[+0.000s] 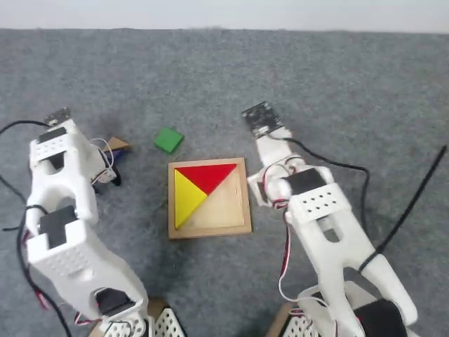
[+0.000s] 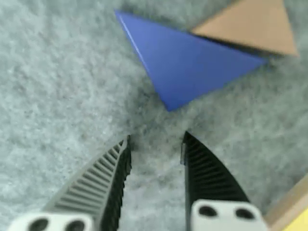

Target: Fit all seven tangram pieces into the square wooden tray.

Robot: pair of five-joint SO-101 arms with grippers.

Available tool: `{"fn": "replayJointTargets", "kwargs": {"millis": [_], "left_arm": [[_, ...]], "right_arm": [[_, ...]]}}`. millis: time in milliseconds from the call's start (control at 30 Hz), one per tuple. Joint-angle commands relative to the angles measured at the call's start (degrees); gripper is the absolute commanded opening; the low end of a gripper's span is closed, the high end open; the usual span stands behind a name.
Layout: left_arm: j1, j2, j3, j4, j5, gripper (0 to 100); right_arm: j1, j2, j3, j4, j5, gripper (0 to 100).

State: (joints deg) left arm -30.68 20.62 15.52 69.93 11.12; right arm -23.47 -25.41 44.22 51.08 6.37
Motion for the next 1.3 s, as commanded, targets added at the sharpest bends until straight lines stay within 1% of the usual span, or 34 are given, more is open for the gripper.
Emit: {"fn": "replayJointTargets", "kwargs": {"millis": [0,67,233,400,567,733,867,1033,1100,1167,1267], "left_arm": [[-1.05,-0.18,2.15,2.46,-2.46,13],[-1.05,-0.18,2.24,3.25,-3.08,12],[-1.05,-0.26,3.30,3.25,-4.92,11],[-1.05,-1.85,4.18,2.81,-5.01,11],[-0.97,-11.25,13.76,-3.69,-7.30,11],[-0.70,-24.70,25.89,-12.92,-7.30,12],[-0.70,-30.68,31.43,-16.35,-7.21,12],[-0.88,-31.47,32.13,-16.44,-7.30,12],[-0.88,-31.47,32.22,-16.53,-7.47,12],[-0.88,-31.56,32.31,-16.35,-9.23,12],[-0.88,-31.56,32.40,-16.26,-11.08,12]], "right_arm": [[1.80,-2.51,-3.43,-0.31,0.09,15.1],[1.98,-1.89,-3.08,-2.24,-0.97,15.6],[3.38,5.58,-4.75,-7.08,-7.74,15.9],[3.56,16.40,-11.16,-7.78,-9.14,15.9],[5.49,23.78,-16.44,-7.25,-8.88,15.8],[6.73,23.16,-17.85,-3.47,-8.88,15.6],[6.02,19.56,-17.58,1.19,-8.62,15.5],[2.07,16.04,-16.26,6.02,-2.64,15.5],[-0.13,15.78,-14.68,6.02,0.35,15.5],[-1.80,16.40,-13.63,5.67,4.40,15.6],[-2.15,17.63,-12.13,2.68,7.38,15.8]]}}
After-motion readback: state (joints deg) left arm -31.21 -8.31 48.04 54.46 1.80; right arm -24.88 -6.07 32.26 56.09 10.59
